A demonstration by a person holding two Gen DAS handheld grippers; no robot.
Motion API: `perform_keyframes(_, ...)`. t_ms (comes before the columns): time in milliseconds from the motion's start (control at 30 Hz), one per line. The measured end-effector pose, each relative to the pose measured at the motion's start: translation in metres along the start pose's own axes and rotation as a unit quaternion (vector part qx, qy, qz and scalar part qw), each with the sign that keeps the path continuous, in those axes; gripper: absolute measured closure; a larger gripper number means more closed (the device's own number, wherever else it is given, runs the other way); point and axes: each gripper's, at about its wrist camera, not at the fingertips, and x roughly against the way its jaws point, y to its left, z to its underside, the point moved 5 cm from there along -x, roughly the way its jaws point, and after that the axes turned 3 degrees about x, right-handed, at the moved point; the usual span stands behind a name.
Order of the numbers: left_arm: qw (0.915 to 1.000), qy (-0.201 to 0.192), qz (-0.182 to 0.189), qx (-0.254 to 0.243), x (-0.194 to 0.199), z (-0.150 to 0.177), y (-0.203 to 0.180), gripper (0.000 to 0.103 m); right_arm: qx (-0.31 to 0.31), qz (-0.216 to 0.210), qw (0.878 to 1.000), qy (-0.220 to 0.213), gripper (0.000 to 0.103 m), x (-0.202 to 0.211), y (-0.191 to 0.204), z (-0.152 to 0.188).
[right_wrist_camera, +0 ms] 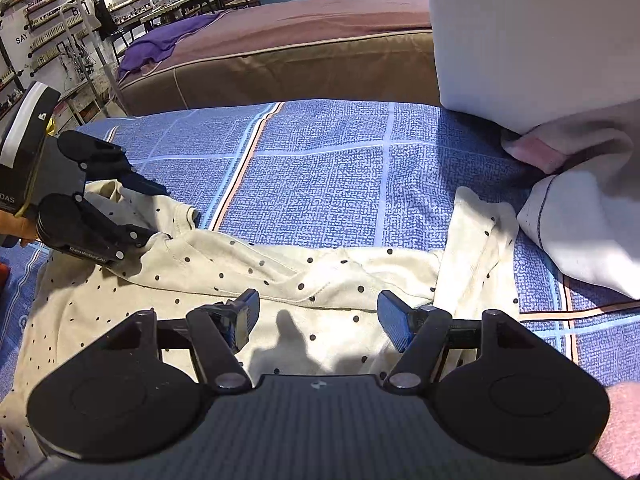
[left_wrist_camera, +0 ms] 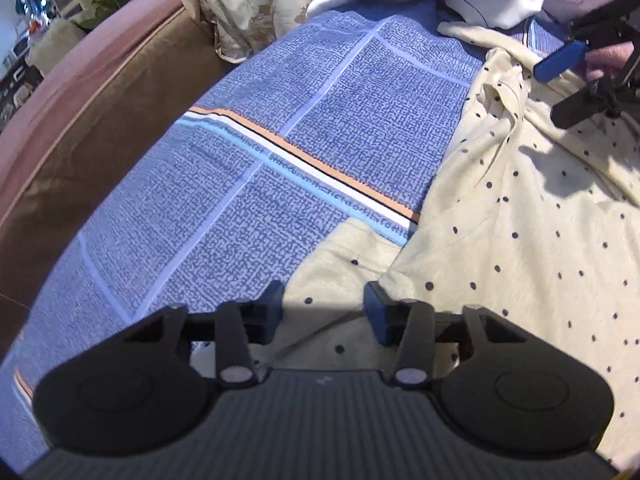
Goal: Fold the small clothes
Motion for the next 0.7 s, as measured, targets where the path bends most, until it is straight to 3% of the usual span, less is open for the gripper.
perform_keyframes(33, 1.0, -0.001, -0.008, 0.002, 0.002, 0.0, 0.003, 0.093, -0.002, -0.001, 1.0, -0.001, 0.0, -0.001, 0.0, 0.0)
perform_keyframes(67, 0.9998, -0.001, -0.02, 0.002, 0.004, -0.001, 0.004, 0.1, -0.004, -0.003, 1.0, -0.002, 0.0, -0.002, 0.0, 0.0)
perform_keyframes(133, 0.9995, -0.01, -0.02, 0.02, 0.01, -0.001, 0.012, 0.1, -0.009, -0.003, 1.0, -0.005, 0.0, -0.002, 0.0, 0.0)
perform_keyframes(200, 0.9963, -0.041, -0.051, 0.057, 0.026, -0.001, 0.035, 0.1, -0.012, -0.001, 1.0, -0.007, 0.0, 0.0, 0.0, 0.0)
perform_keyframes(300, 0.9793, -0.081, -0.117, 0.144, 0.058, 0.015, 0.101, 0.1, -0.023, 0.002, 1.0, -0.017, 0.0, 0.007, -0.005, 0.001)
perform_keyframes(367, 0.9589, -0.07, -0.203, 0.186, 0.083, 0.044, 0.159, 0.1, -0.032, 0.001, 0.999, -0.023, 0.0, 0.012, -0.007, 0.001)
perform_keyframes(400, 0.9488, -0.061, -0.223, 0.215, 0.093, 0.06, 0.185, 0.1, -0.035, 0.001, 0.999, -0.025, 0.0, 0.013, -0.009, 0.001)
perform_keyframes(433, 0.9332, -0.047, -0.253, 0.251, 0.108, 0.083, 0.216, 0.1, -0.038, 0.002, 0.999, -0.026, 0.0, 0.013, -0.01, 0.001)
perform_keyframes(533, 0.894, 0.005, -0.349, 0.281, 0.143, 0.146, 0.28, 0.1, -0.041, 0.004, 0.999, -0.027, 0.0, 0.012, -0.012, -0.001)
perform_keyframes(633, 0.8569, 0.047, -0.405, 0.315, 0.176, 0.203, 0.318, 0.1, -0.032, 0.003, 0.999, -0.023, 0.0, 0.008, -0.006, -0.002)
perform_keyframes(700, 0.8386, 0.062, -0.42, 0.341, 0.198, 0.236, 0.332, 0.1, -0.03, 0.0, 0.999, -0.02, 0.0, 0.006, -0.002, -0.003)
